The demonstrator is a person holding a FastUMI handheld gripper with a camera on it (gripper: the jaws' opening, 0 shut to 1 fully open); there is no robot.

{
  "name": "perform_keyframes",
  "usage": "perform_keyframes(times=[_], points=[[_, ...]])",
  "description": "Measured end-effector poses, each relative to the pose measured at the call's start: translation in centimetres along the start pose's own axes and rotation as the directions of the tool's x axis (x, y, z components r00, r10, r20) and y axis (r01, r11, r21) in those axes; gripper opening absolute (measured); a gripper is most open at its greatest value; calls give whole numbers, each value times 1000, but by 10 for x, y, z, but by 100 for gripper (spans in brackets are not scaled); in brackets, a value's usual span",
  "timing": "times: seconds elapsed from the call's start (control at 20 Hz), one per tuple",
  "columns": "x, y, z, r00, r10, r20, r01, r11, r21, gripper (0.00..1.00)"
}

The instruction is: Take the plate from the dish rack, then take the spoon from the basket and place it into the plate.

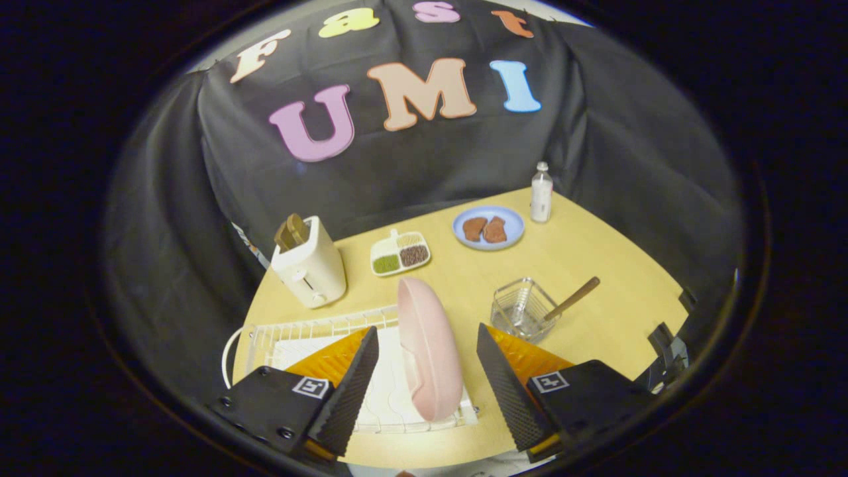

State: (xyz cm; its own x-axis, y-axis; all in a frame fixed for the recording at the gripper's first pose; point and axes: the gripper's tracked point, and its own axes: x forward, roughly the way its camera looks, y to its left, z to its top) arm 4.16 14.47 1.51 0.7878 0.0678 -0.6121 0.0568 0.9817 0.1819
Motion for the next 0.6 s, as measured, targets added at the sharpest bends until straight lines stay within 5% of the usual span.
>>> perform_keyframes(times=[0.2, 0.6], points=[[21, 1, -13, 997, -59, -55, 57, 997, -48, 78], [23, 13, -31, 996, -46, -80, 47, 999, 14, 47]])
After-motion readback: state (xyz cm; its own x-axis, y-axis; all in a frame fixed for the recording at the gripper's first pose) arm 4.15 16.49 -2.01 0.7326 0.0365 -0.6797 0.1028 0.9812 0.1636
